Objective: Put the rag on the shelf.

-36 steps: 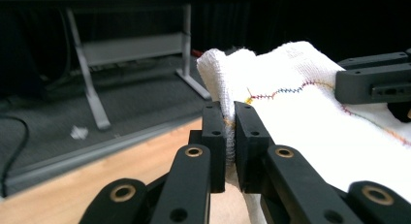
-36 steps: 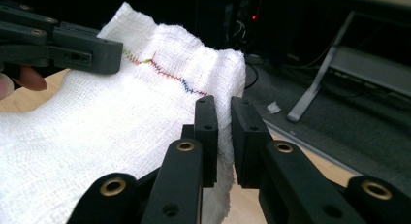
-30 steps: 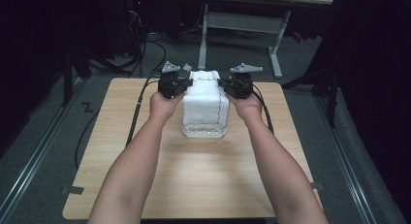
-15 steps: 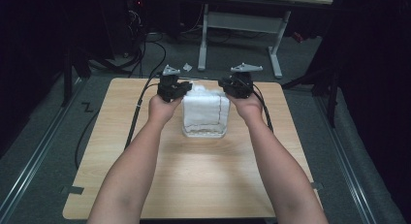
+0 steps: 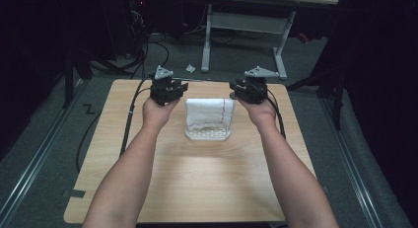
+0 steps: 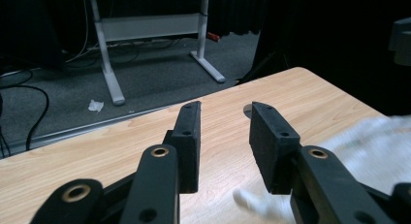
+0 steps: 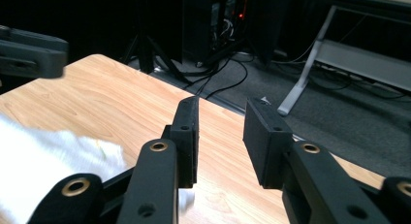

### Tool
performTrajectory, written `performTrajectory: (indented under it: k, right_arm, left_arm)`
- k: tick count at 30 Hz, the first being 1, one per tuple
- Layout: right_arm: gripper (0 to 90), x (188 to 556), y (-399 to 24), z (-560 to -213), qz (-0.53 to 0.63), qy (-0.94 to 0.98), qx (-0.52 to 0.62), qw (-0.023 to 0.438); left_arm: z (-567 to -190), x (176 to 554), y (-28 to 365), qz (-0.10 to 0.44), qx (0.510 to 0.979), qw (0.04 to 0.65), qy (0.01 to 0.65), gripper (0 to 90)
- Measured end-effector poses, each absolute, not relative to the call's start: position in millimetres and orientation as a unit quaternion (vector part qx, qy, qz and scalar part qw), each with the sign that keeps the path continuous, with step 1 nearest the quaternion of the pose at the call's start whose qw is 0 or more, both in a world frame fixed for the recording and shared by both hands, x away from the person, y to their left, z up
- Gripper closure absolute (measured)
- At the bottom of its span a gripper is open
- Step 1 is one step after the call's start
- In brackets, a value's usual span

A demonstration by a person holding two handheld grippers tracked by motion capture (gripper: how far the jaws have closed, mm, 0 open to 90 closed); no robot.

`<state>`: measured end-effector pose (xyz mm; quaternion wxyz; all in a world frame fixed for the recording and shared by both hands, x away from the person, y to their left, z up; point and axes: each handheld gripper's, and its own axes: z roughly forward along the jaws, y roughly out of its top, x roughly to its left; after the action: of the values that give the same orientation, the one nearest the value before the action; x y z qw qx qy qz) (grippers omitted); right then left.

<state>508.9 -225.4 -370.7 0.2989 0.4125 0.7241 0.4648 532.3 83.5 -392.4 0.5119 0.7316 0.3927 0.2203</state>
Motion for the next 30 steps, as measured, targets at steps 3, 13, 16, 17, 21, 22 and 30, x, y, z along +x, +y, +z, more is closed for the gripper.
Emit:
performTrajectory:
  k: [3,13,16,17,21,22,30]
  right_arm:
    - [64.5,496.0,-235.4,-373.0,0.467,0.718,0.415,0.306]
    - [57.6,461.6,-258.2,-390.2,0.460,0.714,0.420,0.319]
    - [56.6,448.9,-263.6,-398.2,0.454,0.717,0.421,0.321]
    - [56.4,444.0,-265.1,-401.5,0.455,0.715,0.420,0.324]
    - [55.7,431.3,-267.8,-411.2,0.447,0.722,0.415,0.327]
    - [55.7,427.1,-268.0,-414.4,0.442,0.726,0.416,0.324]
    - [48.4,389.9,-265.8,-455.0,0.423,0.735,0.424,0.319]
  left_arm:
    - [-391.5,521.9,89.1,0.237,0.731,0.512,0.383,63.1]
    - [-403.5,487.1,117.3,0.249,0.724,0.509,0.394,60.9]
    - [-413.7,469.7,123.9,0.253,0.726,0.508,0.389,59.1]
    - [-421.9,457.8,128.9,0.248,0.727,0.509,0.389,58.5]
    - [-436.4,439.5,136.2,0.243,0.728,0.509,0.389,57.1]
    - [-441.9,433.7,138.4,0.239,0.729,0.509,0.390,56.7]
    - [-491.6,384.4,156.8,0.207,0.765,0.466,0.394,52.0]
